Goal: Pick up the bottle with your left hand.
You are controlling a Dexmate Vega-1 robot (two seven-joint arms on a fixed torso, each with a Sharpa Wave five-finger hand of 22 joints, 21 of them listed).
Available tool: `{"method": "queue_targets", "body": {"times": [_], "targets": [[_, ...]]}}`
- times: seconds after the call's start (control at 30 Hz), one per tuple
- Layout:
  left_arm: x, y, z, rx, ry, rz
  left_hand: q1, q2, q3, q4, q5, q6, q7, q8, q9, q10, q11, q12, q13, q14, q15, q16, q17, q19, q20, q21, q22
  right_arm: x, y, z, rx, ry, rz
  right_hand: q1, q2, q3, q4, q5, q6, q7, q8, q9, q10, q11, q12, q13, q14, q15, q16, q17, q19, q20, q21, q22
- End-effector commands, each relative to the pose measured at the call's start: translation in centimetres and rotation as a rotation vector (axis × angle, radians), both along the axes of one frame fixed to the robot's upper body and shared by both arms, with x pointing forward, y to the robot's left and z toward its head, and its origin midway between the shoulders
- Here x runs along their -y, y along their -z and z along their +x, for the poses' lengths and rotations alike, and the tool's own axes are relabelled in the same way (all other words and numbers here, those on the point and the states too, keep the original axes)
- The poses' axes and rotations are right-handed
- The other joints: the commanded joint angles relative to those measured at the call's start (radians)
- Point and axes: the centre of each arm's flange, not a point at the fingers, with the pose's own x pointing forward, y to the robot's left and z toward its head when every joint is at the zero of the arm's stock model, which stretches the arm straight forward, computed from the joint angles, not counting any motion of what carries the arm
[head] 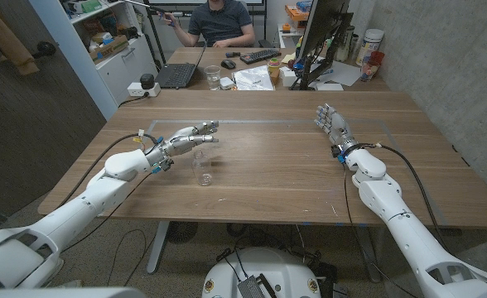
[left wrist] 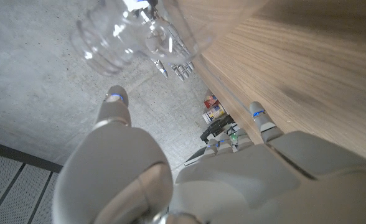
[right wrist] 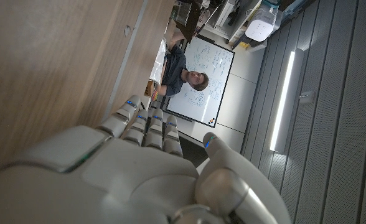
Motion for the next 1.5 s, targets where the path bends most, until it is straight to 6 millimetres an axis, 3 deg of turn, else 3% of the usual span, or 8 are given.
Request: {"method": "queue_targets", "body": {"times": [0.03, 0.27, 0.33, 0.53, 0.97, 1.17, 1.33, 1.5], "targets": [[-0.1, 1.7, -0.7, 0.011, 0.084, 0.094, -0.022, -0.001, -0.065, 0.002, 0.032, -0.385, 0.032, 0.001, 0.003, -0.198, 0.022, -0.001, 0.005, -0.091, 0.019, 0.001, 0.006, -0.026, 0.010, -0.032, 0.003, -1.1, -0.4, -0.7, -0.019, 0.026, -0.036, -0.012, 0.043, 0.003, 0.001, 0.006, 0.006, 0.003, 0.001, 0.005, 0.006, 0.002, 0.009, 0.004, 0.012, -0.002, 0.006, 0.005, 0.010, -0.014, 0.010, 0.005], [-0.7, 2.3, -1.6, 0.021, 0.117, 0.094, -0.024, 0.005, -0.125, 0.003, 0.062, -0.434, 0.051, -0.003, 0.003, -0.227, 0.045, 0.000, 0.006, -0.125, 0.039, 0.001, 0.006, -0.044, 0.021, -0.064, 0.004, -2.0, -0.3, -1.1, -0.023, 0.038, -0.037, -0.015, 0.042, 0.002, 0.002, 0.005, 0.005, 0.003, 0.001, 0.005, 0.007, 0.003, 0.008, 0.004, 0.014, -0.002, 0.006, 0.005, 0.011, -0.014, 0.009, 0.005], [-0.9, 2.4, -1.9, 0.024, 0.131, 0.090, -0.022, 0.010, -0.165, 0.004, 0.086, -0.474, 0.052, -0.004, 0.003, -0.249, 0.055, 0.000, 0.007, -0.154, 0.049, 0.000, 0.006, -0.068, 0.022, -0.091, 0.006, -2.1, -0.2, -1.2, -0.029, 0.044, -0.043, -0.016, 0.041, 0.002, 0.002, 0.005, 0.004, 0.003, 0.001, 0.005, 0.008, 0.003, 0.009, 0.004, 0.016, -0.002, 0.007, 0.005, 0.011, -0.014, 0.009, 0.005], [-1.4, 2.6, -2.7, 0.047, 0.144, 0.106, -0.001, 0.019, -0.250, 0.006, 0.141, -0.502, 0.023, 0.007, 0.002, -0.295, 0.087, 0.006, 0.010, -0.163, 0.068, 0.015, 0.006, -0.054, 0.032, -0.125, 0.009, -2.7, 0.2, -1.4, -0.042, 0.055, -0.044, -0.019, 0.041, 0.001, 0.003, 0.005, 0.004, 0.005, 0.000, 0.005, 0.012, 0.004, 0.009, 0.004, 0.020, -0.001, 0.008, 0.006, 0.012, -0.014, 0.009, 0.005], [-2.6, 3.6, -3.8, 0.047, 0.113, 0.211, 0.108, 0.058, -0.324, 0.005, 0.223, -0.550, -0.005, -0.009, 0.004, -0.347, 0.103, 0.011, 0.014, -0.205, 0.076, 0.009, 0.006, -0.044, 0.037, -0.182, 0.012, -4.0, -0.1, -2.1, -0.020, 0.048, -0.048, -0.025, 0.040, -0.001, 0.005, 0.005, 0.005, 0.008, 0.001, 0.005, 0.021, 0.010, 0.012, 0.005, 0.030, 0.001, 0.010, 0.006, 0.015, -0.012, 0.009, 0.005], [-2.8, 3.9, -3.9, 0.076, 0.067, 0.217, 0.250, 0.186, -0.299, 0.021, 0.209, -0.534, -0.041, 0.001, 0.006, -0.347, 0.079, 0.025, 0.019, -0.181, 0.075, 0.019, 0.006, 0.012, 0.032, -0.207, 0.015, -4.7, -0.2, -2.0, -0.017, 0.030, -0.050, -0.028, 0.040, -0.002, 0.005, 0.005, 0.005, 0.008, 0.001, 0.005, 0.023, 0.013, 0.012, 0.005, 0.036, 0.004, 0.011, 0.006, 0.018, -0.011, 0.010, 0.005], [-2.8, 4.1, -4.1, 0.149, -0.013, 0.224, 0.404, 0.316, -0.233, 0.012, 0.079, -0.482, -0.108, 0.025, 0.007, -0.326, 0.035, 0.041, 0.021, -0.099, 0.041, 0.029, 0.004, 0.165, 0.012, -0.195, 0.012, -4.9, 0.0, -1.9, -0.018, 0.023, -0.057, -0.029, 0.039, -0.002, 0.005, 0.005, 0.005, 0.009, 0.001, 0.005, 0.026, 0.013, 0.013, 0.005, 0.039, 0.004, 0.011, 0.006, 0.020, -0.010, 0.010, 0.005], [-2.6, 4.2, -4.1, 0.173, -0.034, 0.178, 0.511, 0.353, -0.177, 0.000, -0.033, -0.395, -0.145, 0.049, 0.008, -0.259, 0.019, 0.066, 0.022, -0.015, 0.015, 0.036, 0.003, 0.286, -0.021, -0.179, 0.011, -4.8, 0.0, -2.0, -0.017, 0.020, -0.057, -0.030, 0.039, -0.002, 0.005, 0.005, 0.006, 0.010, 0.001, 0.005, 0.031, 0.017, 0.014, 0.005, 0.046, 0.006, 0.013, 0.006, 0.023, -0.008, 0.011, 0.005]]}}
